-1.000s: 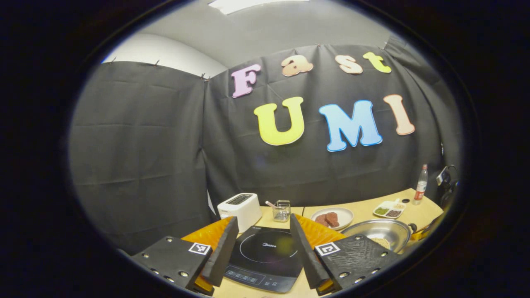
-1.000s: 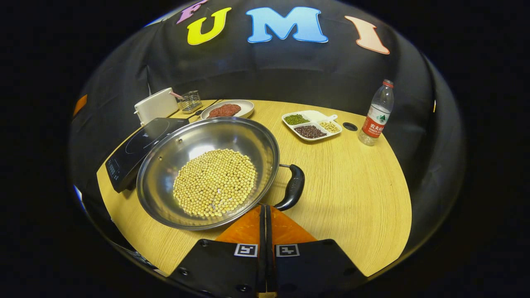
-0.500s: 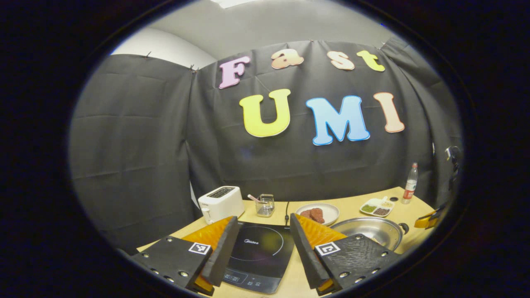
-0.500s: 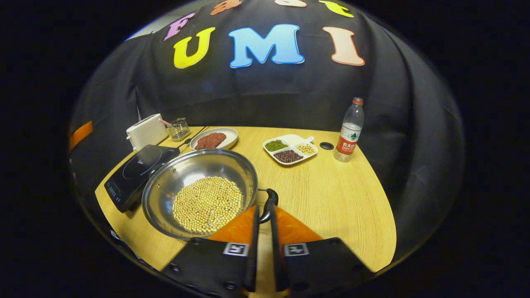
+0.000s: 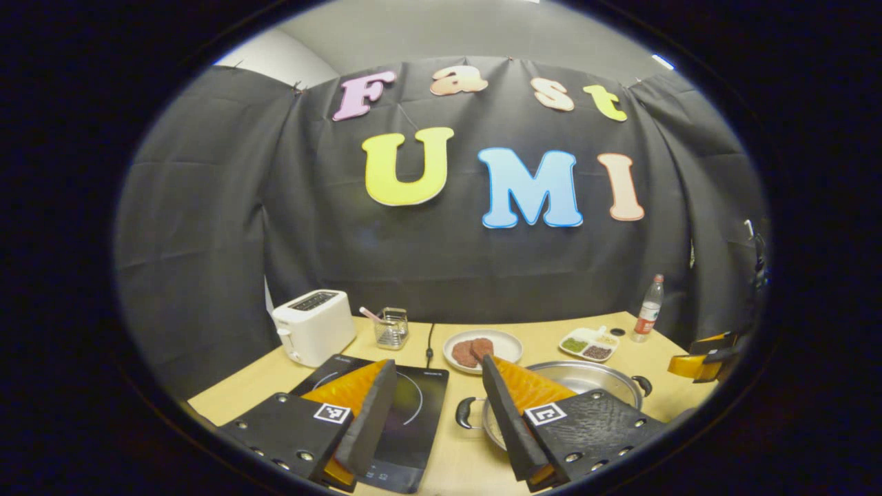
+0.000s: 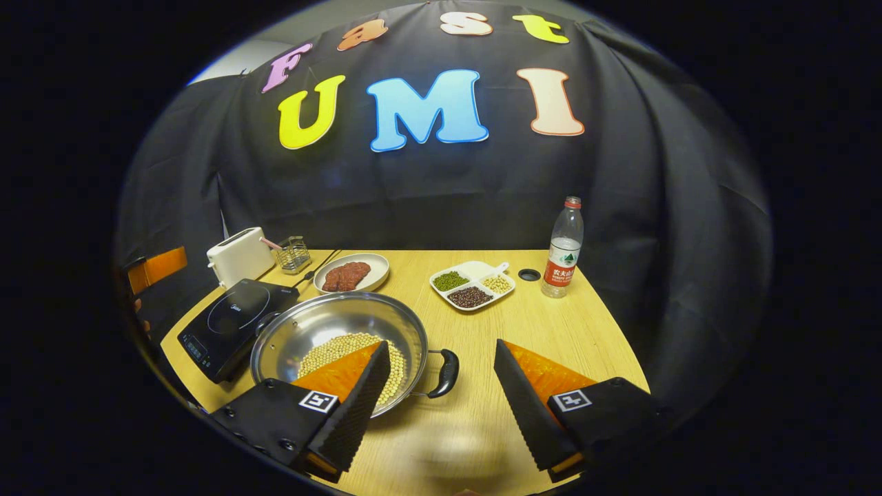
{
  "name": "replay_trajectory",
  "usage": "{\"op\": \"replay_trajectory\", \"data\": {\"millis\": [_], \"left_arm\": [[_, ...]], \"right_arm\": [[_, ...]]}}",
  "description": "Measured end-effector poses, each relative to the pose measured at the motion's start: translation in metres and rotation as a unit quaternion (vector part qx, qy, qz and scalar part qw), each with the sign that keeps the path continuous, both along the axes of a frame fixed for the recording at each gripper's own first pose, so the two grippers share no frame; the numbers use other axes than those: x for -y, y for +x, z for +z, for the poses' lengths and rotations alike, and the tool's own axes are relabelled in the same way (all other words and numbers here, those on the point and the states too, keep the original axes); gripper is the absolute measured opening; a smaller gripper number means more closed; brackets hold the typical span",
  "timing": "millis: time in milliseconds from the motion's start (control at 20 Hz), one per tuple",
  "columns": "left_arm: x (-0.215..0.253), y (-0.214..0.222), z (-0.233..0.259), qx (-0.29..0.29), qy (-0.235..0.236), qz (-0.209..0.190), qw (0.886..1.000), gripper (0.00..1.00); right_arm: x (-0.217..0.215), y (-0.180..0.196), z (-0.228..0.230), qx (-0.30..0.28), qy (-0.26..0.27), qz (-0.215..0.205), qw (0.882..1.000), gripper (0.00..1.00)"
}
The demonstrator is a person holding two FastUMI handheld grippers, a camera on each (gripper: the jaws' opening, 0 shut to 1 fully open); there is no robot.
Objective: First push the handle of the pot to place it horizontally, then grasp the pot with both hands and set it on the induction cooktop.
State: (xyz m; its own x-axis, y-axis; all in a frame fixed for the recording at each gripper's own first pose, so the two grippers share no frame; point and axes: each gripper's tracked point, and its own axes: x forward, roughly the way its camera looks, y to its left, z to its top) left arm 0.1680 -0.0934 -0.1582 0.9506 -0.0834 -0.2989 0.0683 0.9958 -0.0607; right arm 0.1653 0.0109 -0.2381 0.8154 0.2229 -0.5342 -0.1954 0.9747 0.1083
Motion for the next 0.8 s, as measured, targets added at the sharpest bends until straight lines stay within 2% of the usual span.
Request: {"op": "replay_trajectory", "data": {"millis": [50,100,250,450,500,650,700,750,800], "left_arm": [[0.002,0.005,-0.005,-0.005,-0.002,-0.003,1.0,0.73],[0.006,0.007,-0.01,-0.013,-0.003,-0.008,1.0,0.76],[0.016,0.019,-0.031,-0.031,-0.008,-0.02,0.999,0.73],[0.028,0.033,-0.058,-0.06,-0.024,-0.04,0.997,0.77],[0.031,0.035,-0.064,-0.069,-0.028,-0.044,0.996,0.77],[0.04,0.04,-0.088,-0.094,-0.041,-0.058,0.993,0.74],[0.044,0.042,-0.094,-0.104,-0.044,-0.062,0.992,0.76],[0.047,0.044,-0.102,-0.113,-0.044,-0.066,0.99,0.76],[0.049,0.046,-0.109,-0.122,-0.045,-0.068,0.989,0.76]], "right_arm": [[0.0,0.001,-0.001,-0.001,-0.001,-0.001,1.0,0.97],[0.001,0.002,-0.002,-0.002,-0.003,-0.003,1.0,0.97],[0.003,0.004,-0.008,-0.005,-0.01,-0.004,1.0,0.97],[0.004,0.01,-0.014,-0.013,-0.01,-0.013,1.0,0.97],[0.004,0.012,-0.016,-0.014,-0.01,-0.015,1.0,0.93],[0.005,0.017,-0.022,-0.019,-0.012,-0.018,1.0,0.93],[0.004,0.019,-0.025,-0.022,-0.012,-0.02,0.999,0.97],[0.004,0.021,-0.028,-0.025,-0.011,-0.021,0.999,0.93],[0.002,0.023,-0.03,-0.028,-0.009,-0.021,0.999,0.97]]}}
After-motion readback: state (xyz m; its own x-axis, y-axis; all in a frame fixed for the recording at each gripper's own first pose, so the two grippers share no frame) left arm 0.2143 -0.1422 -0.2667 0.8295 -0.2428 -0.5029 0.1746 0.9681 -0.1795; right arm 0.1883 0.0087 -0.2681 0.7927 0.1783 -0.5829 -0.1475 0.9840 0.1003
